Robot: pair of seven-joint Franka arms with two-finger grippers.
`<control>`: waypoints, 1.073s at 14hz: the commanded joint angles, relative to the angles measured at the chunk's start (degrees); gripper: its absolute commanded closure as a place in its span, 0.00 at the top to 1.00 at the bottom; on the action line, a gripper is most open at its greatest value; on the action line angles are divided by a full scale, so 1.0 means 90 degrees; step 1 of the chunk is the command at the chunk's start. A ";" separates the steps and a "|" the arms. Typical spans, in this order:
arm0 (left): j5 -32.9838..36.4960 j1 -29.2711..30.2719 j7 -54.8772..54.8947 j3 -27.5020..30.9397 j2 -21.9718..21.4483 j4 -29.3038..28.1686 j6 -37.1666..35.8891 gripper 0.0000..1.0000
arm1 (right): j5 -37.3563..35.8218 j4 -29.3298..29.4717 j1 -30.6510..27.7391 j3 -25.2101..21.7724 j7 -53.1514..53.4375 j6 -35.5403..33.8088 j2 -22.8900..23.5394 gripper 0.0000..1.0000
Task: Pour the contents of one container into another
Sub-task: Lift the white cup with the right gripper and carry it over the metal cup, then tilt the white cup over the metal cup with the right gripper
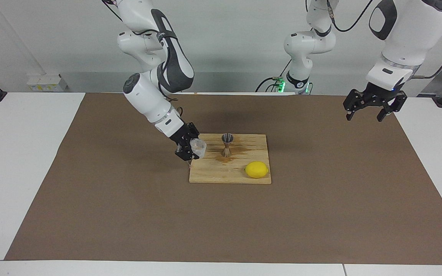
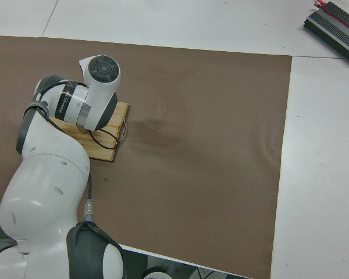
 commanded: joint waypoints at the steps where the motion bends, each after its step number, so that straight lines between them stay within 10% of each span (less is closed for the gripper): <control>1: 0.0061 -0.0054 0.0062 0.0077 0.0033 0.0047 0.0050 1.00 | -0.0474 0.0127 0.0146 0.0007 0.0674 0.0006 0.0034 0.00; 15: 0.0052 0.0151 0.0081 0.0077 0.0023 0.0037 0.0099 1.00 | -0.3688 0.0703 0.0977 0.0007 0.2981 -0.0853 0.0073 0.00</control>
